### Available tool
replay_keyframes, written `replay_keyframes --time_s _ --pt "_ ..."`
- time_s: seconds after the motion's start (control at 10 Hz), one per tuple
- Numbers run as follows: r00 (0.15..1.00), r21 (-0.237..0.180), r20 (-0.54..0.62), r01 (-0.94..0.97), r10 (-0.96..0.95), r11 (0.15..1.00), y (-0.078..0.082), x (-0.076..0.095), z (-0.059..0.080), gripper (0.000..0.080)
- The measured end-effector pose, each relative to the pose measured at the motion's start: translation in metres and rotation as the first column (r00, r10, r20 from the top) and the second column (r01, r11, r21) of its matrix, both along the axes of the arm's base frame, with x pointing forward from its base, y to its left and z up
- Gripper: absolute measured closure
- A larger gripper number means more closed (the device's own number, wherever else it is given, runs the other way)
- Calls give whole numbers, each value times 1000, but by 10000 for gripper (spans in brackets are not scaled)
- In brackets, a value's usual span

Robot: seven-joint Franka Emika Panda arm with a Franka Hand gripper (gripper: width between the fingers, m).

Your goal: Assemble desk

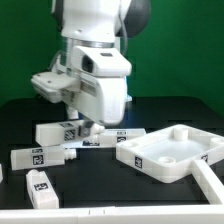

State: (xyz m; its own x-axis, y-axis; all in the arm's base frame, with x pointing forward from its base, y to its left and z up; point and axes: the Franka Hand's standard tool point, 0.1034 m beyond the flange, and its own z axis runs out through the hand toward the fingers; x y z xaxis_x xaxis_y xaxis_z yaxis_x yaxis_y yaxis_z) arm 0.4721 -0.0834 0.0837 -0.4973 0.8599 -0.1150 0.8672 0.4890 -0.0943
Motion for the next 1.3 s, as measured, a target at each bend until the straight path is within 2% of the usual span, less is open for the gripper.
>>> replay_keyframes --time_s 0.1,0.2,0.6,0.8,0.9,1.0,1.3 --pt "1000 3 -19 22 -22 1000 -8 -21 -2 514" --pt "1000 9 -20 25 -24 1000 -14 -23 -4 514" --pt "999 10 -26 39 -38 999 -15 -27 -7 514" --pt "985 5 -79 152 -151 988 -42 -66 -22 514" --pt "974 -7 -94 205 -205 979 -49 -73 -25 514" --pt "967 -14 -117 226 -226 974 -49 -78 -32 514" --pt "966 -14 -126 225 -225 974 -49 -80 -35 514"
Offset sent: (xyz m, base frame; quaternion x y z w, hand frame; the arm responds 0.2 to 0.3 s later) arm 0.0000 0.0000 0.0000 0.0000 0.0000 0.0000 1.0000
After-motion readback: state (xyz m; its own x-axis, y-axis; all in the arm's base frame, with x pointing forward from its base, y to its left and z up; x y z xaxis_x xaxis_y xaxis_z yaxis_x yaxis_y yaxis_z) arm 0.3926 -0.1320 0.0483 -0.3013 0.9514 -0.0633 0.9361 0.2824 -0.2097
